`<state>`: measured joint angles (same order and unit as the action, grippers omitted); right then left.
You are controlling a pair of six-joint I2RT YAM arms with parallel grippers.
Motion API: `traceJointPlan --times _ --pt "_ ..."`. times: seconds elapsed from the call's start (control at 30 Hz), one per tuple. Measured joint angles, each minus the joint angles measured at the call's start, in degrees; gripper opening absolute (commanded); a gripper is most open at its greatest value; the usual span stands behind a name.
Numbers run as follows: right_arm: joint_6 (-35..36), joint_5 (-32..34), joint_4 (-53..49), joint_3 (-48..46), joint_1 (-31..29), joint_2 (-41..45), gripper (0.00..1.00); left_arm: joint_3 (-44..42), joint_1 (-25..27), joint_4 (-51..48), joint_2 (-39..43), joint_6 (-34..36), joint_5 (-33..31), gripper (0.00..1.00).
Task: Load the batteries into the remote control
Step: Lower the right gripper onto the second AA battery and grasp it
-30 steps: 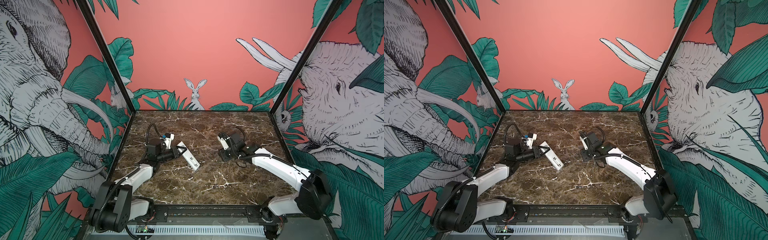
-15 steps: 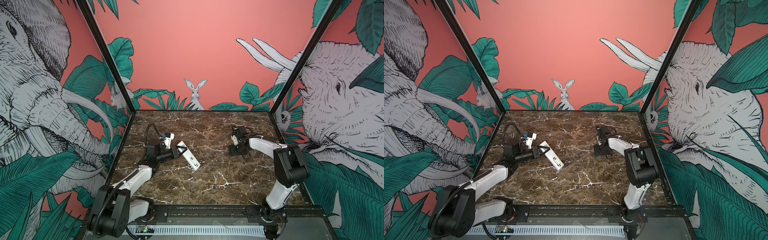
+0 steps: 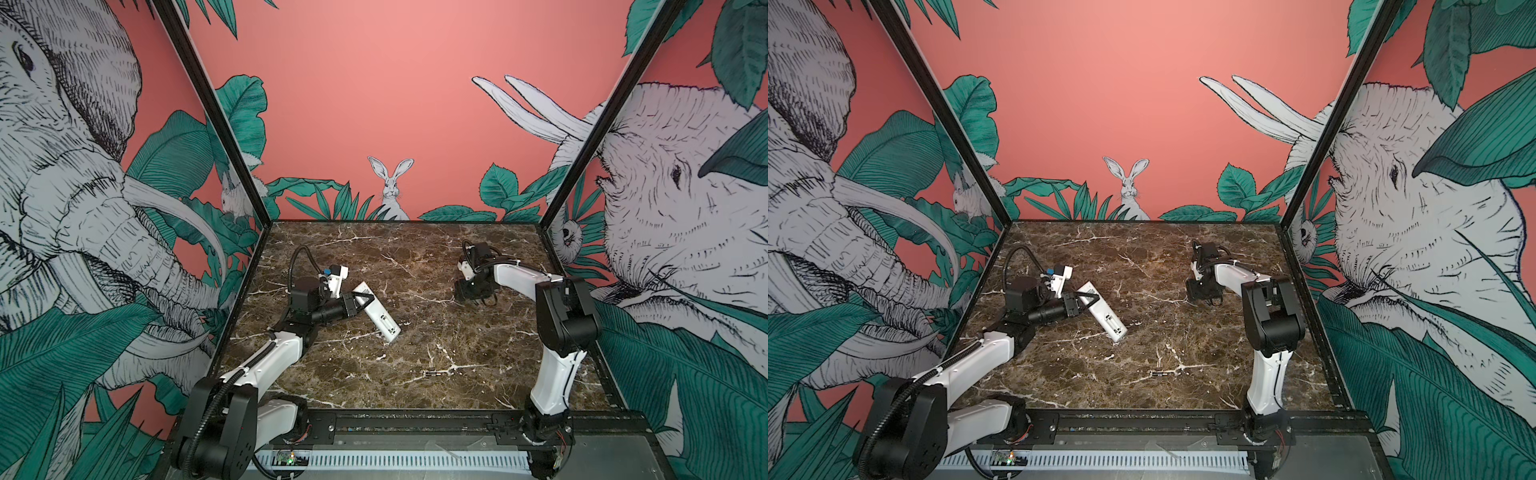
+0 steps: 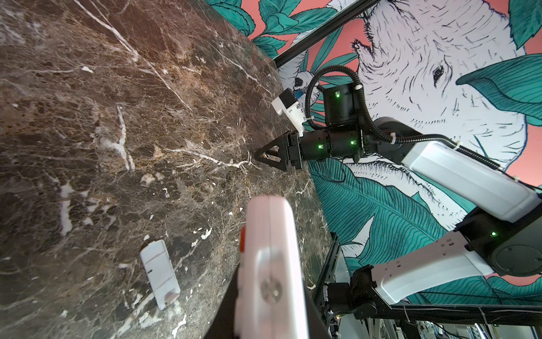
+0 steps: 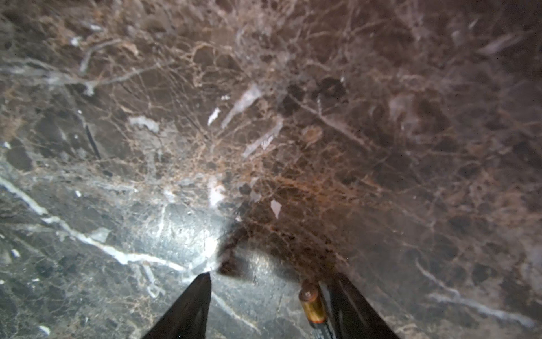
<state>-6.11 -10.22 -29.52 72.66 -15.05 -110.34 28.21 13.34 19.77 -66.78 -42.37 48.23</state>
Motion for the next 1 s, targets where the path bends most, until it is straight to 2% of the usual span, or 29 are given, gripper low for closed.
traceJointPlan --times 0.17,0.3,0.47,0.67,1.0 --pt "1.9 -4.1 0.0 -0.5 -0.5 0.3 0.59 0.0 0.0 0.0 0.0 0.0 0.1 0.00" --pt "4.6 -9.2 -2.4 -1.2 -3.5 1.1 0.59 0.0 0.0 0.0 -0.3 0.0 0.3 0.00" --pt "4.0 -12.1 -4.5 -8.3 -7.0 7.4 0.60 0.1 0.0 0.3 -1.4 0.0 0.5 0.00" --pt "-3.0 -11.2 -3.9 -14.5 -5.9 17.6 0.70 0.4 0.0 1.3 -2.4 -0.4 0.8 0.00" --pt "-22.4 -9.0 1.9 -20.7 -4.3 20.5 0.77 0.6 0.0 2.0 -2.4 -0.7 0.8 0.00"
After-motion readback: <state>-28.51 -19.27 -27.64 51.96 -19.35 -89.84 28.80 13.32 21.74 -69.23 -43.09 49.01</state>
